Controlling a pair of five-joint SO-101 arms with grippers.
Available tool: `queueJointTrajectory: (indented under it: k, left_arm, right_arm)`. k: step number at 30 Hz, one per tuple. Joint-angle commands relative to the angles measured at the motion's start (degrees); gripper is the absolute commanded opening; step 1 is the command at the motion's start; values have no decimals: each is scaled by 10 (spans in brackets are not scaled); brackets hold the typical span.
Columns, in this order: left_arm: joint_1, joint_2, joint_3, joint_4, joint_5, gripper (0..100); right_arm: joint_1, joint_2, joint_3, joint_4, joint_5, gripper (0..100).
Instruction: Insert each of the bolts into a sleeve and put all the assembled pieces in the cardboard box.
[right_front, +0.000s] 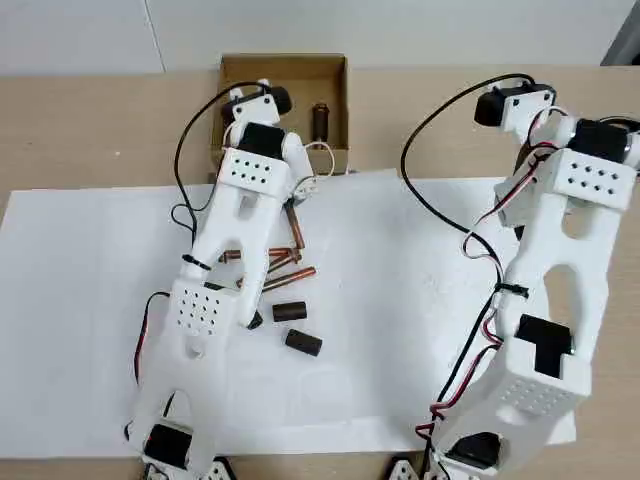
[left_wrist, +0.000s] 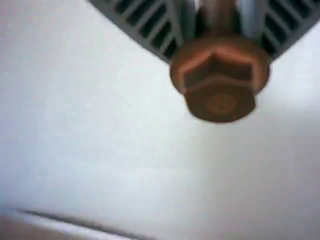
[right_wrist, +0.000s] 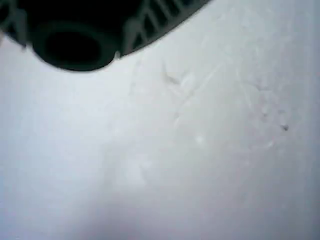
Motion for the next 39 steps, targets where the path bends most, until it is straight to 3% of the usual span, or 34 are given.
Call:
queueJointTrajectory:
  k: [1,7,13,16,20,27,34,39]
  left_arm:
    - [7,-113,-61,17,-10,6]
    - [18,-222,-127,-3,-149,5]
    - [-5,-297,-205,-2,-222,5]
    - [-15,-318,-252,9,-225,5]
    - [-16,-337,-258,19,-225,5]
    - [68,-375,-255,20,-248,5]
    - [122,-418,-221,23,-230,5]
    - [141,-480,-12,22,-177,5]
  right_arm:
    - [-9,-43,-8,-19,-2,8]
    - [-53,-126,-7,-86,-56,9]
    - [-138,-238,47,-151,-105,9]
    - [-166,-304,154,-232,-142,9]
    - [-226,-433,384,-422,-205,9]
    - [-285,-629,841,-953,-253,3]
    - [-302,-642,904,-1006,-286,3]
    - [-281,-643,975,-1132,-286,3]
